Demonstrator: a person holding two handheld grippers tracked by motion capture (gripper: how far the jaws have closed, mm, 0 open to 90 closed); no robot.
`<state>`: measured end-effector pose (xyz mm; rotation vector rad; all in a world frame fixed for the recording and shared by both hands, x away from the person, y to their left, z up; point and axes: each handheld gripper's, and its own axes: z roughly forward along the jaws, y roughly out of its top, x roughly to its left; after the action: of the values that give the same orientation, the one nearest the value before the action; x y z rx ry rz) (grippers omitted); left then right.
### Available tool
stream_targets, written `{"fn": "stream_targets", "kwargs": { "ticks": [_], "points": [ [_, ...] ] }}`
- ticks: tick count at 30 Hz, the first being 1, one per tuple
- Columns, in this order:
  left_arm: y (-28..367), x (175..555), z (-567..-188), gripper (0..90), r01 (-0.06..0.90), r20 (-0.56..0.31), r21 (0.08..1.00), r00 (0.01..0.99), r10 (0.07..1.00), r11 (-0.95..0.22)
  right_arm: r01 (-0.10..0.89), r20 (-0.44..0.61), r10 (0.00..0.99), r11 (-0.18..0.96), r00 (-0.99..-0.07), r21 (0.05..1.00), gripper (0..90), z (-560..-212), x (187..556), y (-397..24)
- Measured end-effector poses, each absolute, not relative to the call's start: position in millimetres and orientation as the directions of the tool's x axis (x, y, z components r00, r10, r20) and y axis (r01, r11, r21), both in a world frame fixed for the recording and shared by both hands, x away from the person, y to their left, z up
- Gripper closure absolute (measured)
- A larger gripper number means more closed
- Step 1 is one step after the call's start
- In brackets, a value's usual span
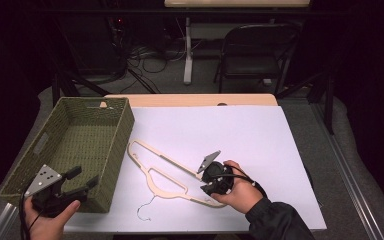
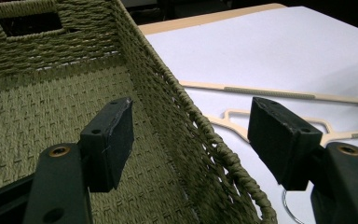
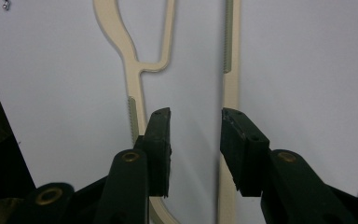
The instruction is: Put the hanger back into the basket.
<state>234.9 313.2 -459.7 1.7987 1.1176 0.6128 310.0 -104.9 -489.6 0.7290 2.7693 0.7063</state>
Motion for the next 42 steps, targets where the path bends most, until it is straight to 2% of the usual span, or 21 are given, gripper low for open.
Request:
{"fn": "stream_targets", "kwargs": {
  "ticks": [1,9,10,16,18,19,24,30,31,33,34,36,37,38,41,42],
  "points": [
    [313,235,-460,31.4,0.437,-0.048,0.881,0.469,0.882,-0.184,0.411,-0.063,0.491,0.786,-0.869,0.461,65.5,-490,311,-101],
    [312,236,-461,31.4,0.439,-0.051,0.879,0.468,0.882,-0.183,0.387,-0.049,0.455,0.804,-0.889,0.452,66.6,-498,314,-87],
    [312,236,-462,31.4,0.439,-0.051,0.88,0.469,0.882,-0.183,0.386,-0.046,0.446,0.819,-0.894,0.424,67.1,-498,314,-85],
    [313,236,-462,31.4,0.44,-0.051,0.88,0.468,0.882,-0.182,0.377,-0.039,0.426,0.836,-0.904,0.399,67.0,-502,315,-79],
    [313,237,-462,31.4,0.44,-0.051,0.879,0.469,0.882,-0.184,0.372,-0.037,0.423,0.831,-0.905,0.413,66.9,-506,315,-78],
    [313,237,-462,31.4,0.439,-0.052,0.88,0.468,0.882,-0.181,0.369,-0.036,0.413,0.847,-0.91,0.383,67.3,-506,316,-76],
    [312,237,-462,31.4,0.439,-0.053,0.88,0.468,0.882,-0.18,0.362,-0.029,0.395,0.866,-0.918,0.346,69.5,-511,316,-71],
    [313,237,-462,31.4,0.441,-0.052,0.879,0.467,0.883,-0.182,0.354,-0.017,0.383,0.869,-0.924,0.346,72.2,-519,314,-66],
    [313,237,-462,31.4,0.441,-0.052,0.879,0.467,0.883,-0.182,0.354,-0.017,0.379,0.878,-0.925,0.322,72.7,-518,314,-65],
    [313,237,-462,31.4,0.442,-0.053,0.878,0.468,0.882,-0.182,0.353,-0.011,0.379,0.871,-0.925,0.343,73.3,-522,313,-63],
    [313,237,-462,31.4,0.443,-0.054,0.878,0.468,0.882,-0.182,0.353,-0.008,0.375,0.881,-0.927,0.316,74.0,-521,313,-62],
    [313,237,-463,31.4,0.444,-0.054,0.878,0.467,0.882,-0.181,0.352,-0.006,0.376,0.873,-0.926,0.338,74.9,-524,312,-61],
    [313,237,-463,31.4,0.444,-0.055,0.878,0.466,0.883,-0.18,0.353,-0.004,0.373,0.882,-0.928,0.313,75.6,-523,312,-60],
    [313,237,-463,31.4,0.444,-0.056,0.878,0.467,0.883,-0.179,0.358,0.006,0.379,0.87,-0.925,0.338,76.1,-526,312,-59],
    [313,237,-463,31.4,0.445,-0.057,0.878,0.465,0.883,-0.178,0.352,0.004,0.37,0.882,-0.929,0.313,76.0,-524,313,-59],
    [313,237,-463,31.4,0.444,-0.056,0.878,0.465,0.883,-0.178,0.352,0.006,0.373,0.871,-0.928,0.344,76.3,-527,312,-58]
  ]
}}
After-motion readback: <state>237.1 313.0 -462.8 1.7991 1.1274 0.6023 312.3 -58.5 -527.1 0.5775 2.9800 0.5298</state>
